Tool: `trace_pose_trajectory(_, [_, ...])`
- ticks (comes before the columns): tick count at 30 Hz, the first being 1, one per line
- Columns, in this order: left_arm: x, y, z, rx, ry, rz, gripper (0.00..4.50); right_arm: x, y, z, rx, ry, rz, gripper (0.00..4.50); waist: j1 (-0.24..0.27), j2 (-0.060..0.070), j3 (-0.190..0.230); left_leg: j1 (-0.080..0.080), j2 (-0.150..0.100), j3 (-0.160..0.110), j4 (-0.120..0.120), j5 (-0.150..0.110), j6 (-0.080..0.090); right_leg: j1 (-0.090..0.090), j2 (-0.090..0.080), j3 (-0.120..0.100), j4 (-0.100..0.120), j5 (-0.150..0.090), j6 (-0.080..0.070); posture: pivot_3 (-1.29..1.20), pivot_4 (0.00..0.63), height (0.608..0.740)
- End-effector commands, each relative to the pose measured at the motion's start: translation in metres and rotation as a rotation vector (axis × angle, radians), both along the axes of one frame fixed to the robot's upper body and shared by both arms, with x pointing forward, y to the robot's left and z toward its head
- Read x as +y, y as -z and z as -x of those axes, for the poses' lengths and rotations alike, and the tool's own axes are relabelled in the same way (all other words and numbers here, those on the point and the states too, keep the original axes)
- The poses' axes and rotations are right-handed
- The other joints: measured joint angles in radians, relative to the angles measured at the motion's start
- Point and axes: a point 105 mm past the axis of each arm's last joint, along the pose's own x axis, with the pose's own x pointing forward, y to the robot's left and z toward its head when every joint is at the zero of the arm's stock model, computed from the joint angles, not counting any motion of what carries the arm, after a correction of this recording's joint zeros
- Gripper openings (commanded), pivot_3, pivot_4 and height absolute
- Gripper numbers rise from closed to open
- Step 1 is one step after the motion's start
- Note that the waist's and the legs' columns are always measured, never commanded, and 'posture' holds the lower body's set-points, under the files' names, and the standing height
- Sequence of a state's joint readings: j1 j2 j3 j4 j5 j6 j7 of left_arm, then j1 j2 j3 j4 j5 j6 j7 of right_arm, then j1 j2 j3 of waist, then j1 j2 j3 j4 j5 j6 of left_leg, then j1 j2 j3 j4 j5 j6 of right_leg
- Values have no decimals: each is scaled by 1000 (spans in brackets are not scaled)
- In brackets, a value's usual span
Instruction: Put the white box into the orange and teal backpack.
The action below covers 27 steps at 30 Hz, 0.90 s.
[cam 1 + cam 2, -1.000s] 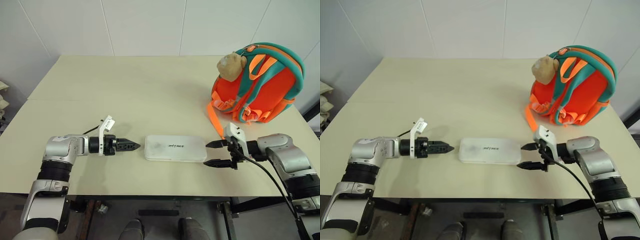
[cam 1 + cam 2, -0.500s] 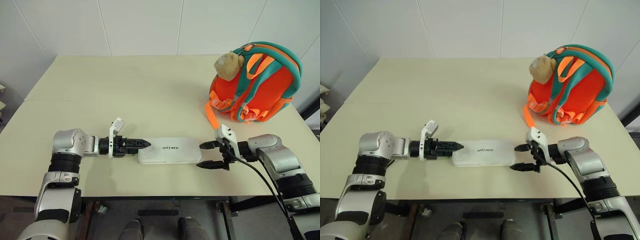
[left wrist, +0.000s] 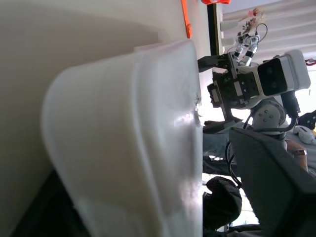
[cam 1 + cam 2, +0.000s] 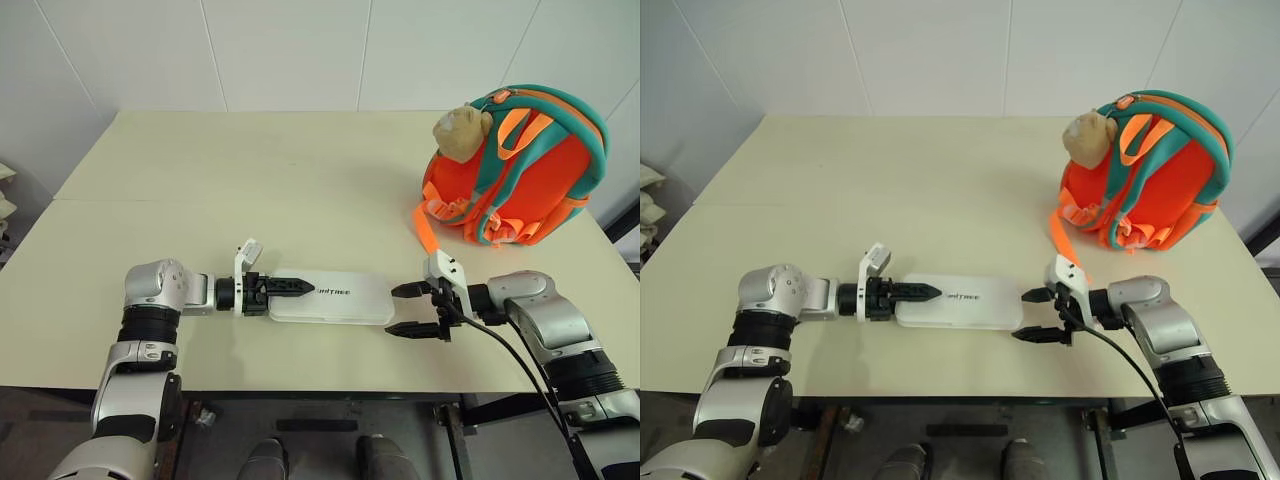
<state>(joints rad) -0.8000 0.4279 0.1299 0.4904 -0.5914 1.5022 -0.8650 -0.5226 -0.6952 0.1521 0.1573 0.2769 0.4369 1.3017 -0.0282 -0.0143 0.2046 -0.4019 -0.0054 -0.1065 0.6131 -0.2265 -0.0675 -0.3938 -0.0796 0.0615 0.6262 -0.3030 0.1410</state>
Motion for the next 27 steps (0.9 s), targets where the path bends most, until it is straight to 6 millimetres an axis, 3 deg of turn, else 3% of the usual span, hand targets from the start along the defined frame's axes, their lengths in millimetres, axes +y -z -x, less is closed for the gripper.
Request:
trace_pose_trajectory(1, [0, -3, 6, 6, 27, 23, 2457, -2, -11, 2, -53, -9, -8, 4500, -2, 0, 0, 0, 0, 0, 0, 0, 0, 0, 0, 0, 0, 0, 0, 0, 150, 740])
trace_pose_trajectory(6, [5, -3, 11, 5, 37, 21, 1257, -9, -12, 2, -65, 34, -27, 4500, -1, 0, 0, 0, 0, 0, 0, 0, 0, 0, 0, 0, 0, 0, 0, 0, 150, 740])
trace_pose_trajectory(9, [11, -3, 1, -91, -21, 0, 1253, -16, -13, 13, -66, 77, -58, 4500, 1, 0, 0, 0, 0, 0, -1, 0, 0, 0, 0, 0, 0, 0, 0, 0, 150, 740])
trace_pose_trajectory(14, [23, -13, -3, -156, -64, 19, 1253, -51, -28, 13, -140, 272, -82, 4500, -3, 0, 0, 0, 0, 0, 0, 0, 0, 0, 0, 0, 0, 0, 0, 0, 150, 740])
trace_pose_trajectory(18, [34, -20, -5, -244, -93, 38, 1253, -110, -64, -3, -293, 534, -78, 4500, -4, 0, 0, 1, 1, 1, 0, 1, 0, 0, 0, 1, 0, 1, -2, 0, 150, 740])
trace_pose_trajectory(22, [38, -27, -7, -310, -105, 48, 1253, -151, -94, -25, -454, 719, -31, 4500, -3, 0, 0, 1, 1, 2, 0, 2, 1, 0, 0, 1, -1, 1, -3, 0, 150, 740])
trace_pose_trajectory(24, [39, -26, -6, -330, -96, 26, 1253, -158, -108, -41, -512, 778, -39, 4500, -10, 0, 0, 2, 1, 3, 0, 2, 1, 0, 0, 1, -1, 1, -3, 0, 150, 740])
trace_pose_trajectory(27, [40, -25, -2, -346, -98, 20, 1253, -149, -120, -66, -541, 782, -94, 4500, -15, 0, 0, 2, 1, 4, -1, 2, 1, 0, 0, 2, -2, 2, -3, 0, 150, 740])
